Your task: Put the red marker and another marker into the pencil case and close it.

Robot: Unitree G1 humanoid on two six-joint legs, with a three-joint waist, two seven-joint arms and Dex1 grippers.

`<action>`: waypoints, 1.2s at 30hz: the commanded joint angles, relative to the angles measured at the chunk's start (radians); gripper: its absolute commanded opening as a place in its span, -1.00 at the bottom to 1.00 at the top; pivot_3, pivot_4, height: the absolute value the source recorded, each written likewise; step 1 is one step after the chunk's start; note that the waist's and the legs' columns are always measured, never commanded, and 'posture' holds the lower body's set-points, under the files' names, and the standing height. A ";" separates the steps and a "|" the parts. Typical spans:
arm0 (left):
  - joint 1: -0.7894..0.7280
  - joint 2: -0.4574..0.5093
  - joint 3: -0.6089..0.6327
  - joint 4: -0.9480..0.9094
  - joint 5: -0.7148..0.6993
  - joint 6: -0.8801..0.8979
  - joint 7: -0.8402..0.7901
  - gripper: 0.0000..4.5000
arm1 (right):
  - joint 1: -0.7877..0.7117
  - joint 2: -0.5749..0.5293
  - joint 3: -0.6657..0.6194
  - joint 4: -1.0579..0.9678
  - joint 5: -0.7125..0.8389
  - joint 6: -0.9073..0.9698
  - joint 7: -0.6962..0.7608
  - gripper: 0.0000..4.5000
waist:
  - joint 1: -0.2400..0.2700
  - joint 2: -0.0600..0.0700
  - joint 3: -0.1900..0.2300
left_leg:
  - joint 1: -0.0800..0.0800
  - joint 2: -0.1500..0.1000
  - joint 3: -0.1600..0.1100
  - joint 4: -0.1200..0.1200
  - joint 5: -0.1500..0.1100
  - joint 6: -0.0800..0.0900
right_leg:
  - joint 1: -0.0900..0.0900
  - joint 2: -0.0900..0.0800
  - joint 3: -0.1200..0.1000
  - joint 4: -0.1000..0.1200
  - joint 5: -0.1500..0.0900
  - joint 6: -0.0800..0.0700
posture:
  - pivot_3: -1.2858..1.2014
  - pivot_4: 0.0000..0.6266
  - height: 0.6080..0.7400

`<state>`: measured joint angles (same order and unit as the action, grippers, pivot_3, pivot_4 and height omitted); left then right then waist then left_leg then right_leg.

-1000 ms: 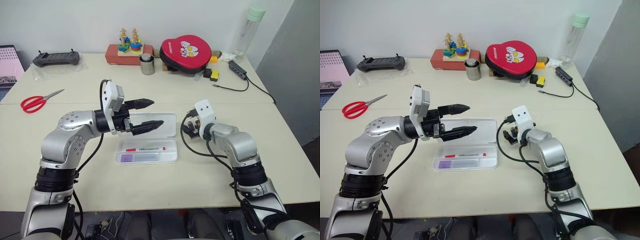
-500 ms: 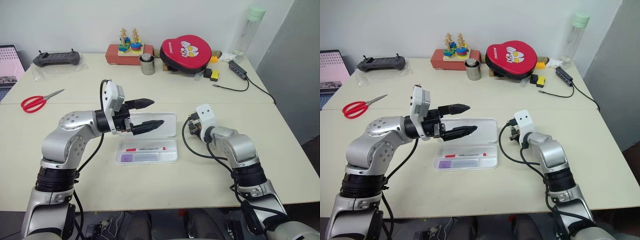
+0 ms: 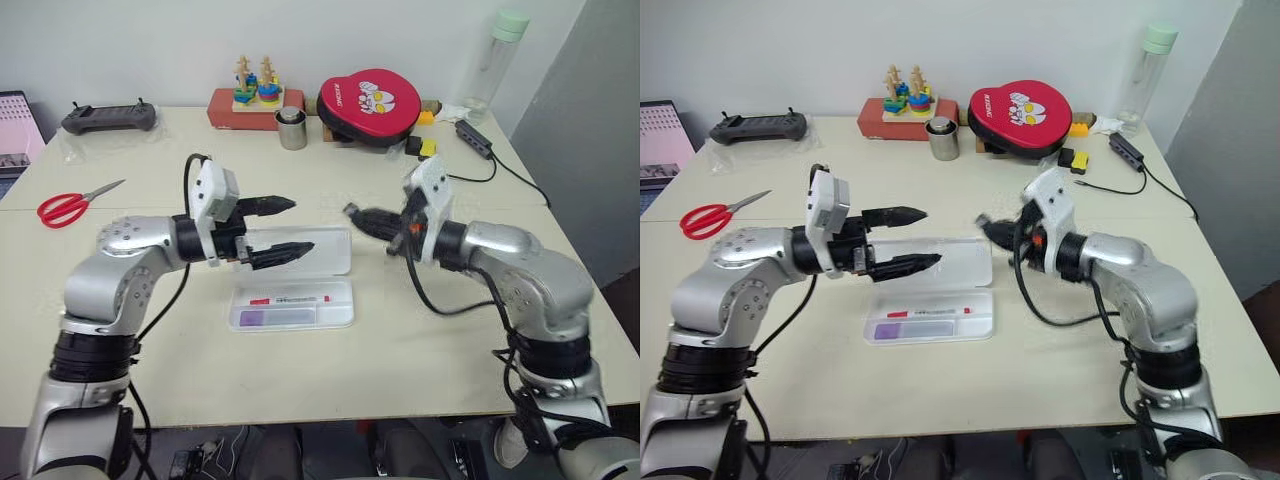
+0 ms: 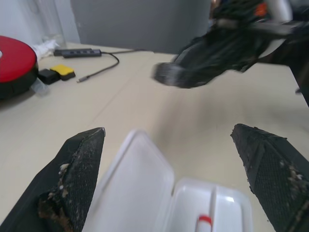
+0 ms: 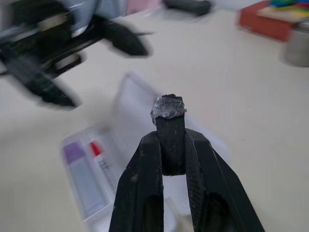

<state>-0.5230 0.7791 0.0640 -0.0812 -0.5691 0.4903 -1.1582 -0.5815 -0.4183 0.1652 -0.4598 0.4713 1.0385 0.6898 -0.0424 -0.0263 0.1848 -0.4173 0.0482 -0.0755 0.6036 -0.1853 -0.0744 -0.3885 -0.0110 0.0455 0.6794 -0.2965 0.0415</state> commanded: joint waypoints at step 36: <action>0.120 0.068 0.198 -0.069 -0.101 0.060 0.078 1.00 | -0.317 0.167 -0.075 0.344 0.021 -0.095 -0.050 0.50 | -0.010 0.000 0.001 | 0.000 0.001 0.000 0.002 0.000 0.000 | 0.000 0.000 0.000 0.002 0.000 0.002 | 0.03 -0.52 1.00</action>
<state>-0.4049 0.8398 0.2057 -0.1191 -0.6402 0.5396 -1.1045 -0.8394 -0.2643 0.1375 -0.2087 0.5018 0.9479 0.6902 -0.0528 -0.0264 0.1855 -0.4168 0.0489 -0.0759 0.6059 -0.1852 -0.0747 -0.3883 -0.0107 0.0456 0.6809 -0.2962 0.0432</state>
